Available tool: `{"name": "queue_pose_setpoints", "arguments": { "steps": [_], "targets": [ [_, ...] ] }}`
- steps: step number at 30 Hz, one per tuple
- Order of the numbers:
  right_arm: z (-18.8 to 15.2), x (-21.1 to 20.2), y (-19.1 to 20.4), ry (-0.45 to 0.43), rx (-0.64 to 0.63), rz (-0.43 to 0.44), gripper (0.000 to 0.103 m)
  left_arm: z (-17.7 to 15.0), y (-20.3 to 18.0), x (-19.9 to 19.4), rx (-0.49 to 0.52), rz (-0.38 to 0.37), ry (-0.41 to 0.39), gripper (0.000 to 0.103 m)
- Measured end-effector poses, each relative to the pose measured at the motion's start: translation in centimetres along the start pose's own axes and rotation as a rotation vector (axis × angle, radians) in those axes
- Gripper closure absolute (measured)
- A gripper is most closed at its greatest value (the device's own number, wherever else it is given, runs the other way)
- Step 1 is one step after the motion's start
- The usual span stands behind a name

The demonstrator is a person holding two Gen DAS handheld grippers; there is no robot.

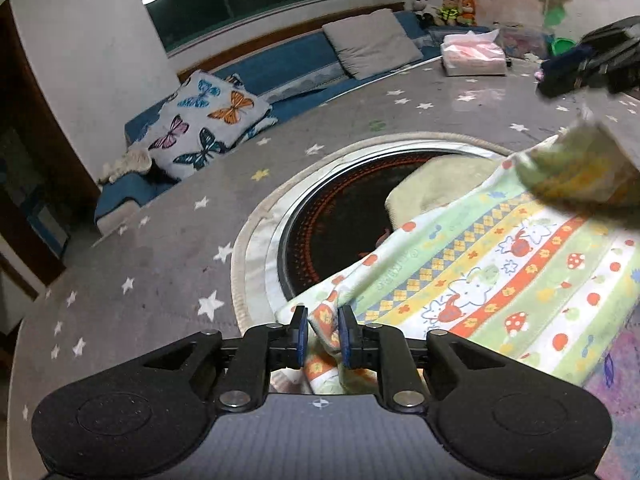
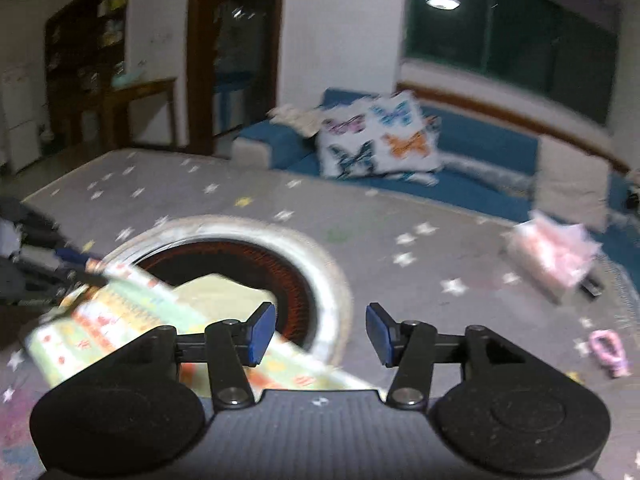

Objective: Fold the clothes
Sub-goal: 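Lift the khaki cuff with the right gripper and fold it over the garment, then open the right gripper and release the folded garment onto the table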

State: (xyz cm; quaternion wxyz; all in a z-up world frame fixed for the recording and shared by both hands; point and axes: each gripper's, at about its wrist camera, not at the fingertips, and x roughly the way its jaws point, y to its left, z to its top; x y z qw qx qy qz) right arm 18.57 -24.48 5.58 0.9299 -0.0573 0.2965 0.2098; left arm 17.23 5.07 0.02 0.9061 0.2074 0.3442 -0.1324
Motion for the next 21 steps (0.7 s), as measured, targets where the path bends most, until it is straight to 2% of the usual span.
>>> {"name": "queue_pose_setpoints", "arguments": {
  "steps": [3, 7, 11, 13, 17, 21],
  "targets": [
    [0.2, -1.5, -0.5, -0.044, 0.027, -0.018, 0.054, -0.1, 0.0, -0.1, -0.011, 0.01, -0.001, 0.084],
    [-1.0, -3.1, 1.8, -0.058, -0.025, 0.076, 0.057, 0.2, 0.5, 0.1, -0.036, 0.046, 0.007, 0.079],
    [-2.3, -2.4, 3.8, -0.009, -0.073, 0.137, 0.062, 0.1, 1.5, 0.3, -0.069, 0.085, 0.021, 0.079],
    [-2.9, -1.9, 4.7, 0.019, -0.095, 0.166, 0.069, 0.0, 1.9, 0.4, -0.083, 0.098, 0.027, 0.079],
    [-3.8, 0.4, 2.9, 0.091, -0.038, 0.101, 0.07, -0.3, 2.4, -0.1, -0.111, 0.112, 0.027, 0.079],
    [-4.7, 2.8, 0.4, 0.159, 0.037, 0.015, 0.074, 0.2, 2.0, -1.4, -0.131, 0.072, -0.005, 0.079]
  ]
}}
